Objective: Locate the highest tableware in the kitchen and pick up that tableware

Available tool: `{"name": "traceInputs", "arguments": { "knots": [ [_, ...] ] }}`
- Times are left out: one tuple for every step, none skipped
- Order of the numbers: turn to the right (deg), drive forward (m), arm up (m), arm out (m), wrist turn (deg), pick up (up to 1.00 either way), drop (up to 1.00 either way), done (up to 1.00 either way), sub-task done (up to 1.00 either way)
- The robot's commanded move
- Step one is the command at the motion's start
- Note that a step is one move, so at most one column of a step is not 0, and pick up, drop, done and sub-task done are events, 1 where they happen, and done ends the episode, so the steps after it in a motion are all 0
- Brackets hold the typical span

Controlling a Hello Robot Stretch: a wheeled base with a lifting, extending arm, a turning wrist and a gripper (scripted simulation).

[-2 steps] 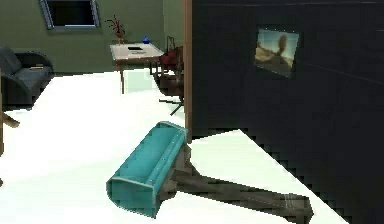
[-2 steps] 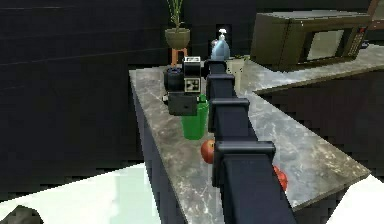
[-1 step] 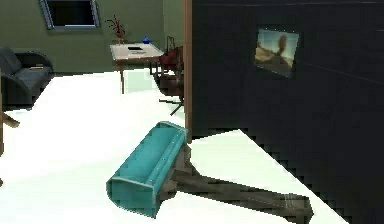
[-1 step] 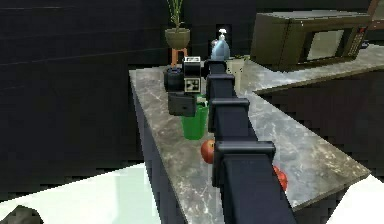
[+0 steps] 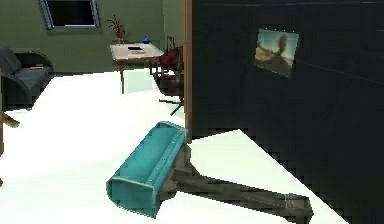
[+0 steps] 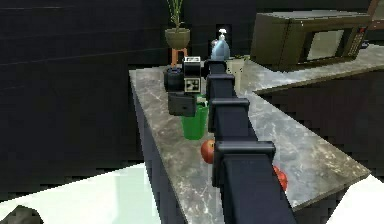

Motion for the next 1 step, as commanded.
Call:
{"name": "traceInputs", "arguments": {
  "knots": [
    [0.0, 0.0, 0.0, 0.0, 0.0, 0.0, 0.0, 1.0, 0.0]
  ]
}}
